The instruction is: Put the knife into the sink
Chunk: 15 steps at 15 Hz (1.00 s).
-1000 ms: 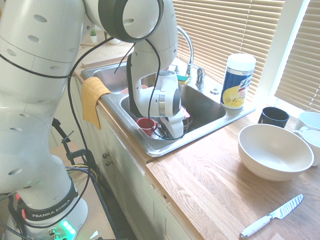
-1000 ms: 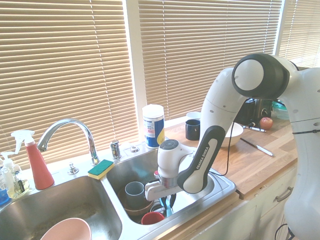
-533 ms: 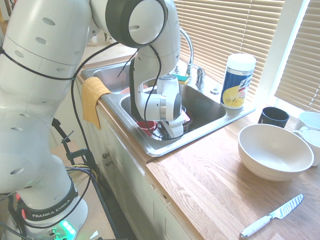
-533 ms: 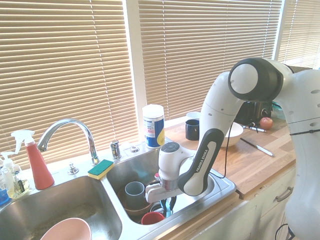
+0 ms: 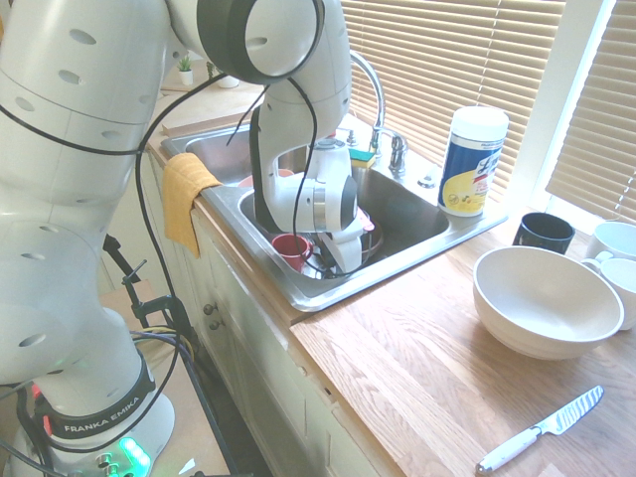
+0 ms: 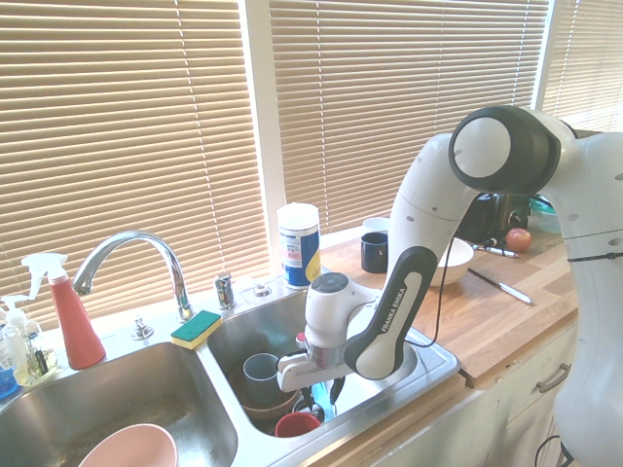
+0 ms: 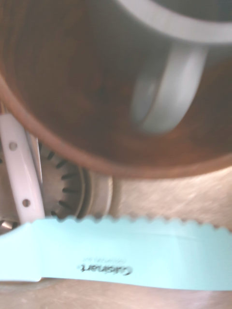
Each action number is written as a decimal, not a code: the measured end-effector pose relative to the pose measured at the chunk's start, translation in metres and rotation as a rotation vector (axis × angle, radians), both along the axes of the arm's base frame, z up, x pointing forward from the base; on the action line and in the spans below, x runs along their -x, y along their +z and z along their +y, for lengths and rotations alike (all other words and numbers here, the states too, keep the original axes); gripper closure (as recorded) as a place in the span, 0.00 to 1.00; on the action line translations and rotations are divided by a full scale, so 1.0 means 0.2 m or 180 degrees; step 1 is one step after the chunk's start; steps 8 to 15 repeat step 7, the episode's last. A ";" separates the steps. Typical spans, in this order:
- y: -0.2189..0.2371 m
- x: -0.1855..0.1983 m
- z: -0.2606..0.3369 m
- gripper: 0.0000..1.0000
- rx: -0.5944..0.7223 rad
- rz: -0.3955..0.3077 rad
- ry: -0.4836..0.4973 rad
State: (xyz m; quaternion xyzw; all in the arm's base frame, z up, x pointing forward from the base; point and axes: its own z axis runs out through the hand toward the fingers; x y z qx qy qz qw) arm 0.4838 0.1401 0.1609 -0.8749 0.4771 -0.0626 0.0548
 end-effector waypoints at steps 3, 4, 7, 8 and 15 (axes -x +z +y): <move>0.20 0.04 0.04 0.00 0.0102 -0.0009 0.0082; 0.29 0.05 0.04 0.00 0.0124 -0.0030 0.0100; 0.55 0.09 0.05 0.00 0.0144 -0.0151 0.0169; 0.55 0.09 0.05 0.00 0.0144 -0.0151 0.0169; 0.55 0.09 0.05 0.00 0.0144 -0.0151 0.0169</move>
